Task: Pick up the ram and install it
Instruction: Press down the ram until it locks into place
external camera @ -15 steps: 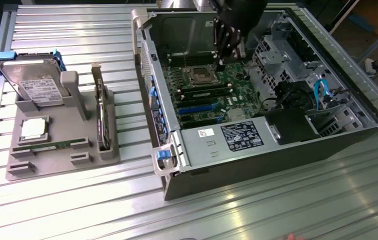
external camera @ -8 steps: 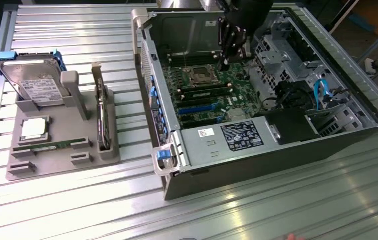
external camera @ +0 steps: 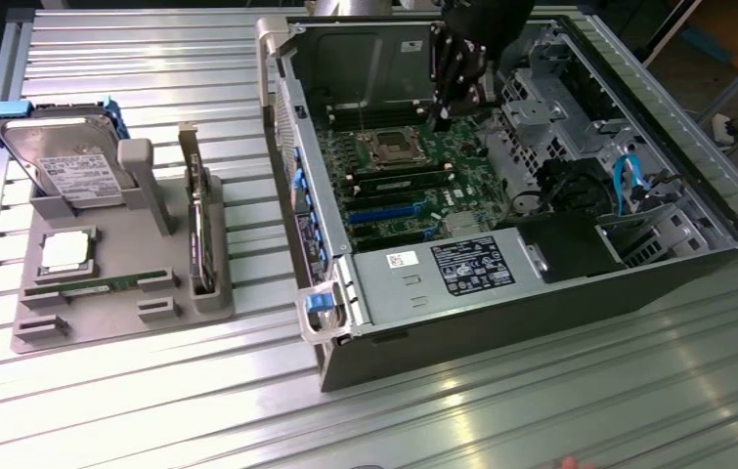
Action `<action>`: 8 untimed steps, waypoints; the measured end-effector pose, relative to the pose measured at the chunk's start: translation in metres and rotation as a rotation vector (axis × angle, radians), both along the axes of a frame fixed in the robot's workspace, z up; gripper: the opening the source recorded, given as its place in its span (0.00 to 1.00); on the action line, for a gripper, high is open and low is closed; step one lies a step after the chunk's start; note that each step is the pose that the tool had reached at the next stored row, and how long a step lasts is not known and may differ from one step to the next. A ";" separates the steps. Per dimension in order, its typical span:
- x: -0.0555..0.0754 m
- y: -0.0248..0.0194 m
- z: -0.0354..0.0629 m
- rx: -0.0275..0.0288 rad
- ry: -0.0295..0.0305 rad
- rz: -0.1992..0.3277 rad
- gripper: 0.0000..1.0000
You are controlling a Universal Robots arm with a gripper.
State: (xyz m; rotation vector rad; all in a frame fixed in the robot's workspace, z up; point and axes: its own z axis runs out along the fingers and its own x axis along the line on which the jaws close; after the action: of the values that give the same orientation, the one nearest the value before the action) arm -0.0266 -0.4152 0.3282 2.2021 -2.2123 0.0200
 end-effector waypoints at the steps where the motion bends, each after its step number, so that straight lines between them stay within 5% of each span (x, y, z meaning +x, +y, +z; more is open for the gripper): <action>1: 0.000 0.0000 0.0000 -0.0001 0.0001 0.000 0.11; 8: 0.009 0.0000 0.0008 0.0000 0.0034 0.000 0.11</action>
State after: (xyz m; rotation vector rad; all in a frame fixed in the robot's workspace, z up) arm -0.0172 -0.4152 0.3290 2.2006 -2.2104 0.0162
